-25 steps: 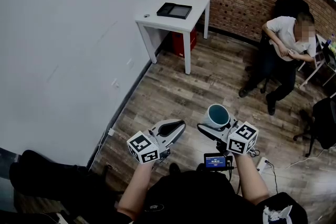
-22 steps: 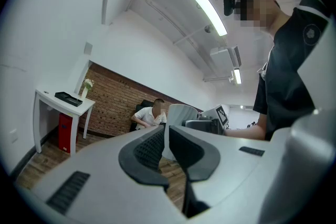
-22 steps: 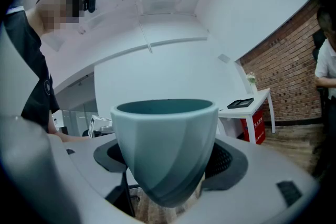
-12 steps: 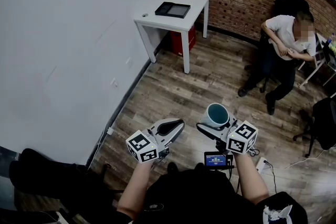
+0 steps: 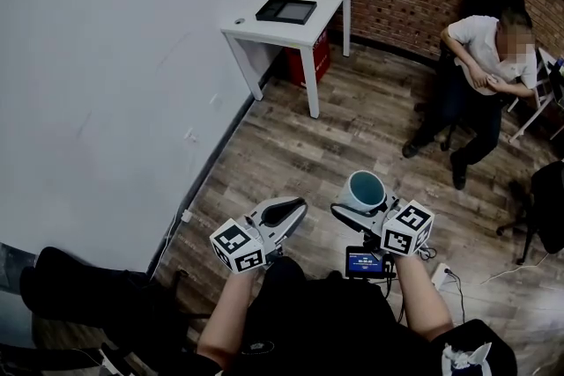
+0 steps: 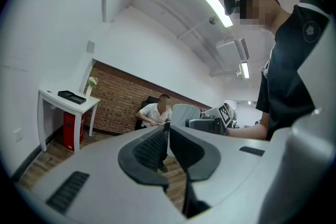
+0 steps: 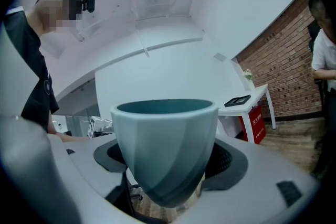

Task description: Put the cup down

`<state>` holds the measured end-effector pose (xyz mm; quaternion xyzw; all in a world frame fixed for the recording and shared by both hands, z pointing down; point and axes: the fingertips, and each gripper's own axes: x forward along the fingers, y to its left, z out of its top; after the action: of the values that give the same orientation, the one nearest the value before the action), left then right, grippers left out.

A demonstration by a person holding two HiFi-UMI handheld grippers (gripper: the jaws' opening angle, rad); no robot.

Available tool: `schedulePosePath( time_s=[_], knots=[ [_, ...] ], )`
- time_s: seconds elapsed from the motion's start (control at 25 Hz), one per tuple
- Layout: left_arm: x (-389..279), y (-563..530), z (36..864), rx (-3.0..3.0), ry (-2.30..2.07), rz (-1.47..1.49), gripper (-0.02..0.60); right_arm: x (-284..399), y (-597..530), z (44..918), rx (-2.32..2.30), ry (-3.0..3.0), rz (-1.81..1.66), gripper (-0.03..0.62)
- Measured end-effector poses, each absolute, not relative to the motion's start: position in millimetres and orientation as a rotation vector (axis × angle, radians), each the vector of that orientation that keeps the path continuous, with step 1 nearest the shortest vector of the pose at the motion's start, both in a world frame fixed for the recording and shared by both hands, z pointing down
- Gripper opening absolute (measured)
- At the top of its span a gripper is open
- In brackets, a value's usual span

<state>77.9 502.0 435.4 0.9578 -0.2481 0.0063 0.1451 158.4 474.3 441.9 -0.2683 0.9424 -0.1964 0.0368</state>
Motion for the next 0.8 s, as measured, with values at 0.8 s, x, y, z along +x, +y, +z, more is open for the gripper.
schedulePosePath(
  time_s=[0.8],
  knots=[
    [50,298,465,2.737,-0.623,-0.014,0.061,134,289,462,-0.987,2.88,-0.683,0.386]
  ],
)
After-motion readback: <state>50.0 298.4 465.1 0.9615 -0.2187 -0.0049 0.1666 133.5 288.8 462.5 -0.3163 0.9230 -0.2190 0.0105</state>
